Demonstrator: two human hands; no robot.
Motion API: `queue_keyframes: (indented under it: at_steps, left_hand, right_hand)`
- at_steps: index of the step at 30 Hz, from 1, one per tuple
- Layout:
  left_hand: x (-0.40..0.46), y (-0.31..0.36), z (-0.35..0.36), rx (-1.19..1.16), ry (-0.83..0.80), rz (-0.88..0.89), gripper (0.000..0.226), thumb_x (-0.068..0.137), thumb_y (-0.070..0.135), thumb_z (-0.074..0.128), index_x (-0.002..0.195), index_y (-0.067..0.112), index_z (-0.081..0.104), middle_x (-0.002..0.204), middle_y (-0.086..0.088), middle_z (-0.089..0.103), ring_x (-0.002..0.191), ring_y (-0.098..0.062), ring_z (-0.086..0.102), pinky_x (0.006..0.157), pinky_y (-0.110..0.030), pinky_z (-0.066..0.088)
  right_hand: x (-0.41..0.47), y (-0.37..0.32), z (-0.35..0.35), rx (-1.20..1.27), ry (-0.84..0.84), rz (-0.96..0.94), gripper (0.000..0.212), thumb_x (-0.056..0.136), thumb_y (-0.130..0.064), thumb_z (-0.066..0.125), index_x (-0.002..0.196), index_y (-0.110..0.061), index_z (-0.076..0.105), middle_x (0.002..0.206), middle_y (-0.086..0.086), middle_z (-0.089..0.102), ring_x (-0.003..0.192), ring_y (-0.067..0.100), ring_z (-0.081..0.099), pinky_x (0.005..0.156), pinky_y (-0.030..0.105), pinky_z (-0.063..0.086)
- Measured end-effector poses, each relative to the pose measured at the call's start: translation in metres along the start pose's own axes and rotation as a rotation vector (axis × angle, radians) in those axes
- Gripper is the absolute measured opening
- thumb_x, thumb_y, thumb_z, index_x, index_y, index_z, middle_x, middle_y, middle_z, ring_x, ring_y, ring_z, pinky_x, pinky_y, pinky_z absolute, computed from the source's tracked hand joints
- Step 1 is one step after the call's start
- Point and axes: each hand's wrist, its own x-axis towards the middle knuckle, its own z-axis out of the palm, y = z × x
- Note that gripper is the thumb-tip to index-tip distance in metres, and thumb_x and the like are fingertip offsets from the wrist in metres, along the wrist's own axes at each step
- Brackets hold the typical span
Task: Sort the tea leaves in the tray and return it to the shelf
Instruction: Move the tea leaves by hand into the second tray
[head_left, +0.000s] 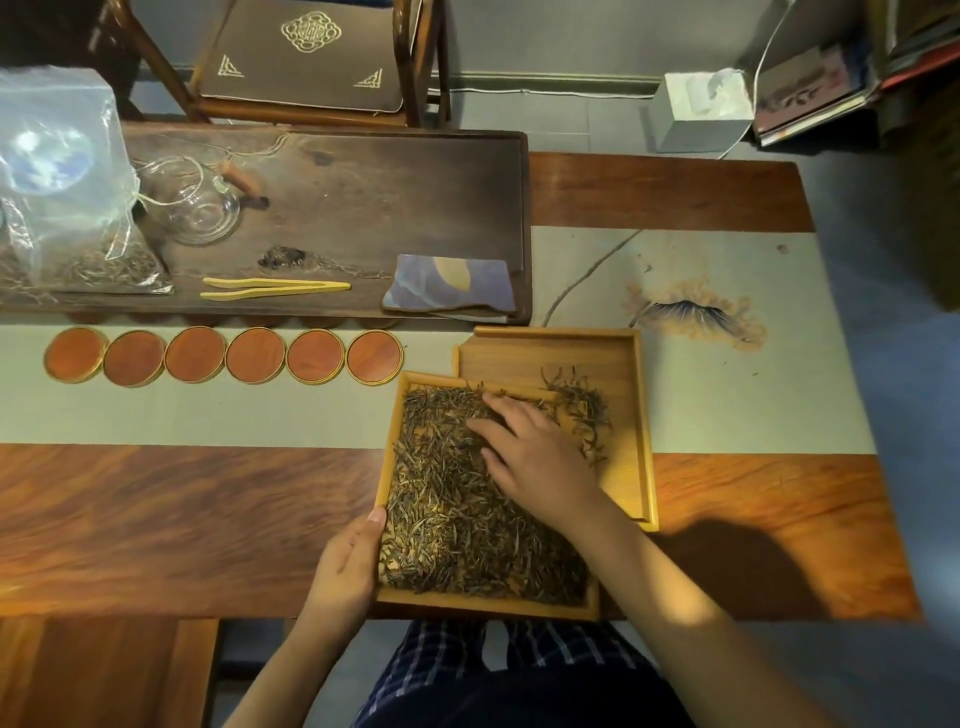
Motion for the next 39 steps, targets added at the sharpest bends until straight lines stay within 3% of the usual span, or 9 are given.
queue_keyframes:
  at_steps: [3,7,11,16,20,24,28,34,39]
  left_hand:
    - [0.0,-0.001,-0.001,0.01,-0.007,0.003,0.038,0.102,0.026,0.037,0.093,0.011,0.071,0.092,0.003,0.076,0.081,-0.004,0.069,0.067,-0.009,0.048]
    - [-0.002,-0.004,-0.001,0.026,-0.02,0.014,0.045,0.1,0.037,0.038,0.095,0.002,0.067,0.089,-0.015,0.07,0.087,-0.028,0.065,0.079,-0.037,0.048]
    - [-0.007,-0.003,0.002,0.013,-0.017,0.028,0.044,0.096,0.041,0.039,0.095,0.008,0.069,0.092,-0.01,0.072,0.087,-0.016,0.066,0.076,-0.021,0.048]
    - [-0.007,-0.007,0.001,0.01,0.007,0.036,0.048,0.099,0.038,0.039,0.097,-0.004,0.062,0.092,-0.027,0.063,0.087,-0.03,0.059,0.078,-0.037,0.043]
    - [-0.009,-0.007,0.003,-0.008,-0.01,0.026,0.045,0.1,0.037,0.038,0.098,0.001,0.065,0.094,-0.019,0.069,0.093,-0.031,0.063,0.083,-0.04,0.045]
    - [-0.011,-0.008,0.005,-0.021,-0.017,0.004,0.049,0.096,0.043,0.039,0.095,0.0,0.064,0.085,-0.01,0.067,0.086,-0.019,0.061,0.077,-0.03,0.044]
    - [-0.013,-0.007,0.006,-0.039,-0.028,-0.018,0.037,0.102,0.032,0.038,0.093,0.022,0.072,0.096,0.009,0.075,0.087,0.001,0.068,0.068,-0.005,0.045]
    - [-0.017,-0.003,0.009,-0.065,-0.046,-0.031,0.04,0.103,0.031,0.035,0.094,0.029,0.075,0.1,0.007,0.076,0.091,-0.004,0.07,0.072,-0.011,0.048]
    - [-0.017,-0.005,0.01,-0.081,-0.037,-0.024,0.039,0.102,0.036,0.035,0.099,0.028,0.073,0.103,0.004,0.076,0.096,-0.008,0.07,0.08,-0.023,0.047]
  right_hand:
    - [-0.008,0.013,-0.002,-0.019,0.022,0.022,0.038,0.09,-0.015,0.059,0.128,-0.016,0.056,0.137,0.011,0.051,0.125,0.029,0.048,0.094,0.043,0.049]
    - [-0.015,0.031,-0.006,-0.049,0.033,0.035,0.038,0.083,-0.007,0.065,0.12,-0.012,0.062,0.125,0.013,0.058,0.115,0.03,0.056,0.082,0.039,0.055]
    - [-0.016,0.043,-0.009,-0.063,0.027,0.067,0.035,0.086,-0.006,0.059,0.121,-0.012,0.06,0.125,0.011,0.055,0.114,0.027,0.054,0.08,0.036,0.055]
    - [-0.016,0.052,-0.015,-0.039,0.049,0.083,0.033,0.089,-0.002,0.056,0.12,-0.009,0.061,0.12,0.009,0.055,0.112,0.023,0.054,0.08,0.032,0.054]
    - [-0.017,0.057,-0.019,-0.033,0.079,0.122,0.029,0.088,-0.002,0.056,0.116,-0.008,0.062,0.115,0.007,0.057,0.107,0.021,0.055,0.074,0.027,0.052]
    - [-0.019,0.058,-0.02,-0.026,0.136,0.177,0.026,0.087,-0.004,0.055,0.112,-0.007,0.064,0.109,0.007,0.06,0.103,0.023,0.056,0.079,0.03,0.049]
    - [-0.018,0.04,-0.017,-0.042,0.187,0.088,0.023,0.087,-0.01,0.059,0.109,-0.006,0.066,0.112,0.011,0.061,0.107,0.027,0.057,0.083,0.034,0.052]
    - [-0.008,0.009,0.0,-0.04,0.127,-0.101,0.038,0.091,-0.016,0.059,0.128,-0.01,0.057,0.133,0.014,0.055,0.123,0.029,0.051,0.107,0.04,0.038]
    - [-0.008,0.01,0.004,-0.071,0.061,-0.129,0.032,0.093,-0.019,0.055,0.123,-0.009,0.059,0.131,0.016,0.054,0.122,0.029,0.051,0.099,0.044,0.048]
